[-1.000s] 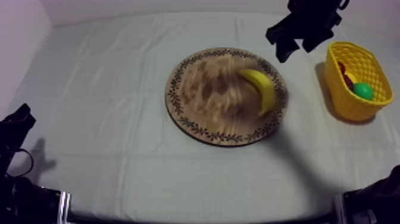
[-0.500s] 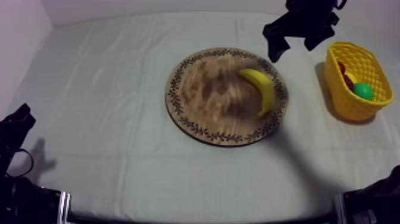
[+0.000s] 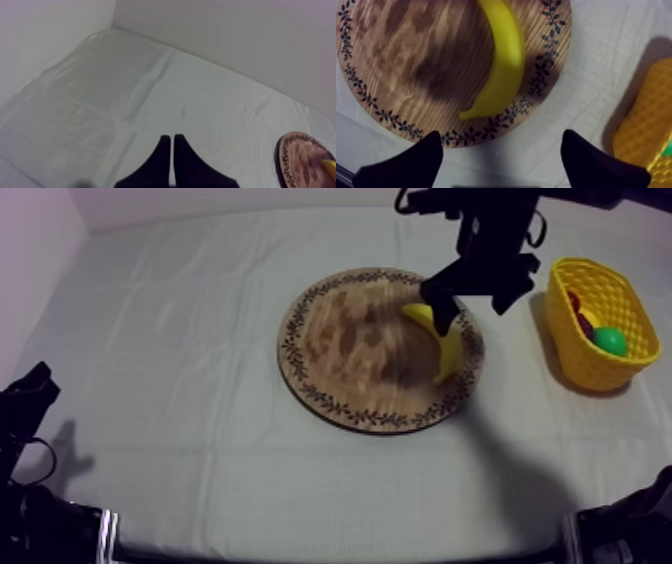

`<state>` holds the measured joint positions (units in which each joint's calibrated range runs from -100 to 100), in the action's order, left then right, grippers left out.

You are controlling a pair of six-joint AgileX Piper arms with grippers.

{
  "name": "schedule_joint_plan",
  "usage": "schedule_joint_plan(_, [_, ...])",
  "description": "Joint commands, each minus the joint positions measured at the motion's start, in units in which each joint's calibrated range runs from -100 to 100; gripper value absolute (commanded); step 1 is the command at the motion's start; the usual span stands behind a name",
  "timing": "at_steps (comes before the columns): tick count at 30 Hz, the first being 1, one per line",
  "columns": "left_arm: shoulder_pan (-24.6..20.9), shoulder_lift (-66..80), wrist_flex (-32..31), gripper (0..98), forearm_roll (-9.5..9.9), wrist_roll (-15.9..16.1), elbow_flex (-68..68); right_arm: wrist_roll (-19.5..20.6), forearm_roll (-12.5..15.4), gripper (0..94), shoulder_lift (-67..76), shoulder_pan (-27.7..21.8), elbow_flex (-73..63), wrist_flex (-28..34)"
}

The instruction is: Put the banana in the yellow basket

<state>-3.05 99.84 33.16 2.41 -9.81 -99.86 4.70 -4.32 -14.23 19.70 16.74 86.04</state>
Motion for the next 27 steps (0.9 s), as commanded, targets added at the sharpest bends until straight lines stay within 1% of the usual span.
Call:
schedule_joint_plan(1, [0.0,0.0,0.0,0.1,0.01,0.0,0.0,0.2,-0.2,75.1,-2.0,0.0,-0.1,-1.3])
schedule_joint_plan(7, [0.0,0.0,0.0,0.1,0.01,0.0,0.0,1.0,-0.3,73.5,-6.8,0.4,-0.9,-4.9])
schedule_joint_plan(16, [0.0,0.0,0.0,0.1,0.01,0.0,0.0,1.4,0.5,71.6,-13.0,0.2,-4.6,-6.1])
schedule_joint_plan(24, [0.0,0.0,0.0,0.1,0.01,0.0,0.0,1.7,1.1,66.1,-17.5,-1.2,-6.9,-8.5])
schedule_joint_plan(27, [0.0,0.0,0.0,0.1,0.01,0.0,0.0,1.5,1.4,61.9,-19.0,-1.6,-7.8,-9.1])
